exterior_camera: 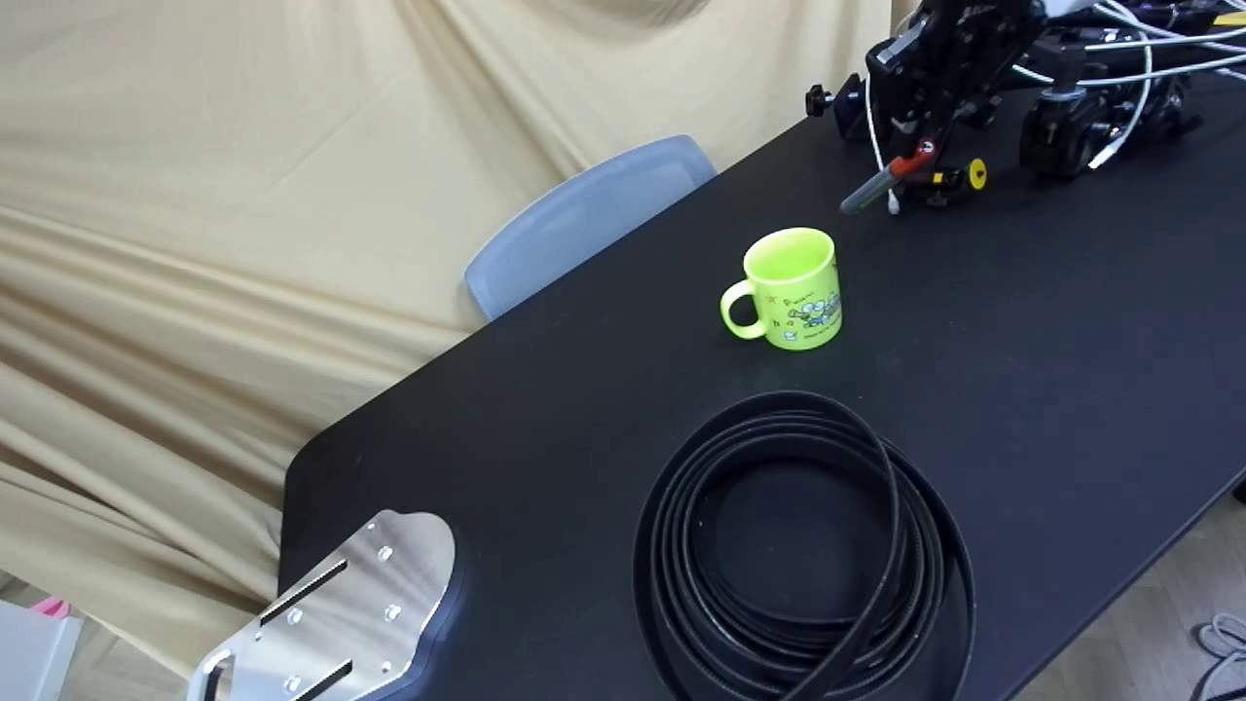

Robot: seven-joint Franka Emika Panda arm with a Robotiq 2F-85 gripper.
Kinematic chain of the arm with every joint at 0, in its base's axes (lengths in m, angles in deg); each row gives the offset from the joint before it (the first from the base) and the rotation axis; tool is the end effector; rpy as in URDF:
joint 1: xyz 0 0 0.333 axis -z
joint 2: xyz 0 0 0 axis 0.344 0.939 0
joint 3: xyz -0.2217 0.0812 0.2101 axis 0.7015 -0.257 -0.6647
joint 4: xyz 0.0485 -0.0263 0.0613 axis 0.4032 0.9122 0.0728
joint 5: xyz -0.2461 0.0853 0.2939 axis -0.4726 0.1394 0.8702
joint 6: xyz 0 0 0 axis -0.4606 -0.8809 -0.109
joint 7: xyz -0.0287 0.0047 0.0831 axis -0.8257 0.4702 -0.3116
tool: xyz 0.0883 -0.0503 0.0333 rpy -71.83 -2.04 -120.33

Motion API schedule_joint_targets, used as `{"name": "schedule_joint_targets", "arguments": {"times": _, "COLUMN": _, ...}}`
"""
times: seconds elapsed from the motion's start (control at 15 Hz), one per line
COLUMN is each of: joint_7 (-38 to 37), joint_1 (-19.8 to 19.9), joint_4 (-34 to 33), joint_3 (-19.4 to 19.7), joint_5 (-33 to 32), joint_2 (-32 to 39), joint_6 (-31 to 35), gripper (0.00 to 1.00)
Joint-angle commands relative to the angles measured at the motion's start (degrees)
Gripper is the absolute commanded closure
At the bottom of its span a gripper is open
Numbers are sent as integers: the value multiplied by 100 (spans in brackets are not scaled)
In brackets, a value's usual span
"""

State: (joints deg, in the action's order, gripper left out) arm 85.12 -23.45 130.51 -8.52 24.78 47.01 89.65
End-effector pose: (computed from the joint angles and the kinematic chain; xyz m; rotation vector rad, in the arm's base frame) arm 0.4645 0.0275 0.2976 -2.9477 0.2398 -0.5331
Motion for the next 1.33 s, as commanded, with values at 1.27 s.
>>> {"name": "schedule_joint_targets", "arguments": {"times": 1.27, "joint_7": 3538, "joint_1": 425, "joint_4": -214, "joint_3": -128, "joint_5": 3034, "joint_2": 907, "joint_6": 122, "gripper": 95}}
